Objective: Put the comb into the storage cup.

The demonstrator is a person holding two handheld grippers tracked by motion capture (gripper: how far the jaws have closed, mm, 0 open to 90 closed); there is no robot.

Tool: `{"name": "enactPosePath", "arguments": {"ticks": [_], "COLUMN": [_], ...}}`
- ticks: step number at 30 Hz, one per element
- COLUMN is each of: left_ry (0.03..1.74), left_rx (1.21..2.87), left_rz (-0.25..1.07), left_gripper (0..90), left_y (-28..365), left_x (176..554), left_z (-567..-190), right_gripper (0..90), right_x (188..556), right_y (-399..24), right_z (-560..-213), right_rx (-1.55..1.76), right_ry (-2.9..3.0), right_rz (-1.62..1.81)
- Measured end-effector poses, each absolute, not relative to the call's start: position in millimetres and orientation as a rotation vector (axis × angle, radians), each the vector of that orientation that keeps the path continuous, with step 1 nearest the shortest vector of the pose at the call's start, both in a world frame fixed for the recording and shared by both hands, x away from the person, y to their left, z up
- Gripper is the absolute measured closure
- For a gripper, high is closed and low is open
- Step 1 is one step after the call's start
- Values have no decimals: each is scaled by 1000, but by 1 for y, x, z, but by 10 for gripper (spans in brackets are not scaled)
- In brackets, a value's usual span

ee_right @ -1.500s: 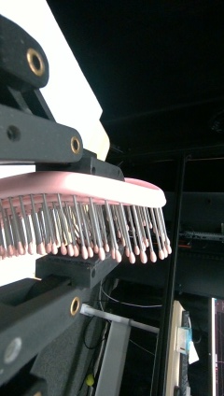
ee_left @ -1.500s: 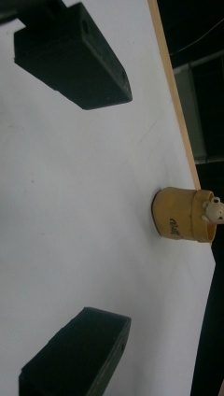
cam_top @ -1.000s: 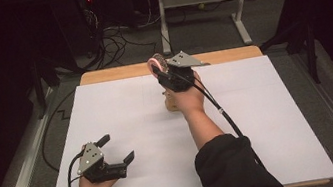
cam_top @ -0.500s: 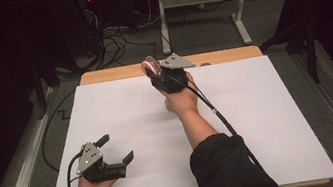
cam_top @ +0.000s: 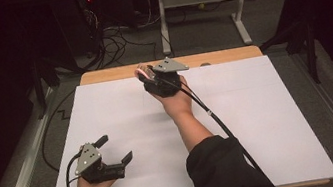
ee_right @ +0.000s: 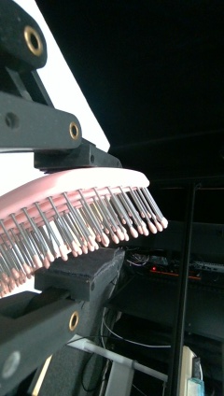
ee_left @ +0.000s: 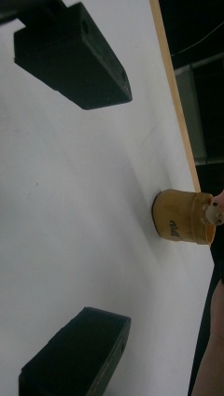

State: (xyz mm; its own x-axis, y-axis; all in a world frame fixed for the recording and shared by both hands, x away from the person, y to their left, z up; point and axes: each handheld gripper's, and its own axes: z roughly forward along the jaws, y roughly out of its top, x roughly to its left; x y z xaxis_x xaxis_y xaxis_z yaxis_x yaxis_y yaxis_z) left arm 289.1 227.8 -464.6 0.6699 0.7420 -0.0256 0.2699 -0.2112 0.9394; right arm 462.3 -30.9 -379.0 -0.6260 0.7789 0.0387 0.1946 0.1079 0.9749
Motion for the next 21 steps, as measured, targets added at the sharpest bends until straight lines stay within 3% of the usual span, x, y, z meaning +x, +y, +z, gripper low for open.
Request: {"name": "enactPosePath", "arguments": {"ticks": [13, 21], "left_ry": [816, 816], "left_rx": [1784, 1785], "left_rz": [532, 533], "left_gripper": [0, 0], "left_y": [228, 229], "left_x": [289, 289], "left_z": [-466, -466], "right_gripper": [529, 445], "right_x": [457, 457], "right_y": [-26, -28], "right_z": [-380, -381], "right_rx": [946, 978], "right_ry": [1919, 1932], "right_rz": [1526, 1539]}}
